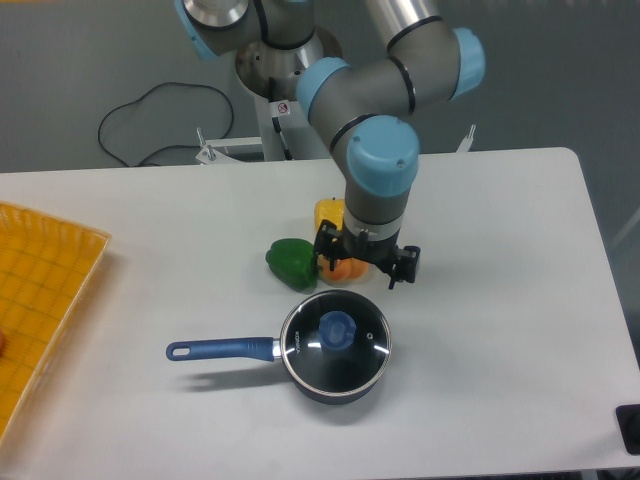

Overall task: Open the lid
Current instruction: 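Move the open gripper over the peppers toward the saucepan lid, then lower the gripper onto the blue knob of the glass lid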

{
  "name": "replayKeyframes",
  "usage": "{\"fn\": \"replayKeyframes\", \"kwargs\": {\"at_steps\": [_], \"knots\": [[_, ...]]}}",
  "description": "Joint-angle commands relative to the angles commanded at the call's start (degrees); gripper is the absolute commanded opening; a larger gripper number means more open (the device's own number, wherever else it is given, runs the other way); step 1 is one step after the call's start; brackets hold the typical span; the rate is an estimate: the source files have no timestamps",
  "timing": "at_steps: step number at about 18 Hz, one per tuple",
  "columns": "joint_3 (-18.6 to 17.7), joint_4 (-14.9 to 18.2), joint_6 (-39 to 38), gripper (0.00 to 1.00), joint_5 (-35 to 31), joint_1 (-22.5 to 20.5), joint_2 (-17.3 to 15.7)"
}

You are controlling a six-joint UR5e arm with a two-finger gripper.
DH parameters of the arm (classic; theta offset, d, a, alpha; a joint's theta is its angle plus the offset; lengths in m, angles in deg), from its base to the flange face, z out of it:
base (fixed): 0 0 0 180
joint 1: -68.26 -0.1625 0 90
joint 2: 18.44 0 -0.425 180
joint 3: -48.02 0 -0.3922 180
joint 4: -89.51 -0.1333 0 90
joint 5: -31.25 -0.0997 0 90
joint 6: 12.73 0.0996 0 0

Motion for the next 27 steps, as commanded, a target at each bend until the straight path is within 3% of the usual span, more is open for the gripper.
{"fn": "replayKeyframes", "kwargs": {"at_steps": [4,20,27], "knots": [[0.1,-2.4,-2.2,1.0,0.0,1.1,0.7],[6.1,-1.9,-4.7,1.0,-0.8,4.7,6.4],[6.9,-1.9,-4.7,1.0,-1.9,4.7,7.4]]}}
